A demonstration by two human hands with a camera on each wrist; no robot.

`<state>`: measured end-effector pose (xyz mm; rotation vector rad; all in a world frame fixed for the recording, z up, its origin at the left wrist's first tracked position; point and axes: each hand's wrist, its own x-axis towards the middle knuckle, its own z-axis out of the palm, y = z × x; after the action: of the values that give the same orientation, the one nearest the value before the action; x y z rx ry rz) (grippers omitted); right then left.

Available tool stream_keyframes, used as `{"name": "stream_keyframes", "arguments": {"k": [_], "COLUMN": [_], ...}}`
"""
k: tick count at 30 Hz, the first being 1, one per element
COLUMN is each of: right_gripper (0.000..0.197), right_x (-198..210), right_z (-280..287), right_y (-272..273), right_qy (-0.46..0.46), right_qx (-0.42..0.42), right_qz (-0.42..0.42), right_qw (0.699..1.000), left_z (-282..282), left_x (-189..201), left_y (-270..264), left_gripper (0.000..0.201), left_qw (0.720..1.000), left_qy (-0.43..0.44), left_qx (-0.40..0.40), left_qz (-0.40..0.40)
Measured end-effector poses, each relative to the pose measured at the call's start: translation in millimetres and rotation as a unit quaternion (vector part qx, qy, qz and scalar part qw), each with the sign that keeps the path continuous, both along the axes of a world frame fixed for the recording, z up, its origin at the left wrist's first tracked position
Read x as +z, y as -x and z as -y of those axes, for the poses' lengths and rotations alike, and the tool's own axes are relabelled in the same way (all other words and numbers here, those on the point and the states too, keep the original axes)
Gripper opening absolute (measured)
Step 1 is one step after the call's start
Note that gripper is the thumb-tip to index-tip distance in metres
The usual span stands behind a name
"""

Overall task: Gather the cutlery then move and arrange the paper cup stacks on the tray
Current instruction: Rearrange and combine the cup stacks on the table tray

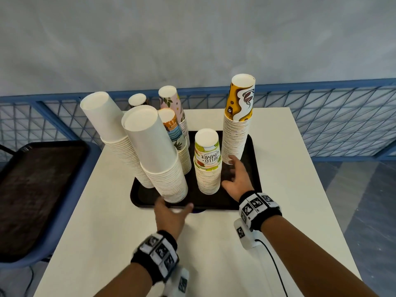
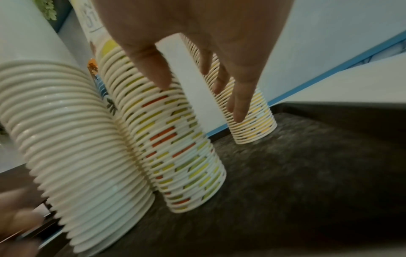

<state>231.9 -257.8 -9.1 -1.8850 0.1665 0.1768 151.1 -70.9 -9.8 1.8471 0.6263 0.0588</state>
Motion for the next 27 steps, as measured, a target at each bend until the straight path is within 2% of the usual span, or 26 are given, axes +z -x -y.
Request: {"name": "stream_keyframes", "arguments": {"k": [2, 3, 7, 10, 12, 16, 21, 27], "right_gripper": [0.080, 0.077, 0.074, 0.079, 0.084, 0.094, 0.108, 0.098], "right_x": [6, 10, 28, 34, 36, 38, 25, 18], "right_z": [12, 18, 36, 44, 46, 44, 40, 35], "right_y": [-8, -12, -31, -42, -50, -64, -80, -90], "right_qy": [0.014, 0.029, 0.074, 0.085, 0.087, 0.070, 0.042, -0.003], "right_qx": [-0.058, -0.081, -0.107, -0.098, -0.091, -0.063, -0.078, -0.076], "right_qz": [0.024, 0.040, 0.089, 0.098, 0.095, 0.091, 0.076, 0.095], "right_qw": [0.998, 0.995, 0.987, 0.987, 0.987, 0.991, 0.993, 0.993], "left_z": [24, 35, 67, 78, 81, 80, 80, 86], "left_x": [-4, -5, -1, 1, 1, 0, -1, -3], "left_y": [19, 22, -6, -33, -47, -69, -95, -127], "left_gripper": [0.074, 0.076, 0.100, 0.104, 0.100, 0.078, 0.072, 0.075], "left_qw": [0.995, 0.993, 0.992, 0.994, 0.994, 0.995, 0.992, 0.991], "left_qy": [0.022, 0.025, 0.054, 0.055, 0.046, 0.060, 0.060, 0.066], "left_qx": [-0.044, -0.068, -0.098, -0.096, -0.096, -0.057, -0.080, -0.075], "left_qz": [-0.081, -0.093, -0.062, -0.002, 0.032, 0.054, 0.073, 0.093]}}
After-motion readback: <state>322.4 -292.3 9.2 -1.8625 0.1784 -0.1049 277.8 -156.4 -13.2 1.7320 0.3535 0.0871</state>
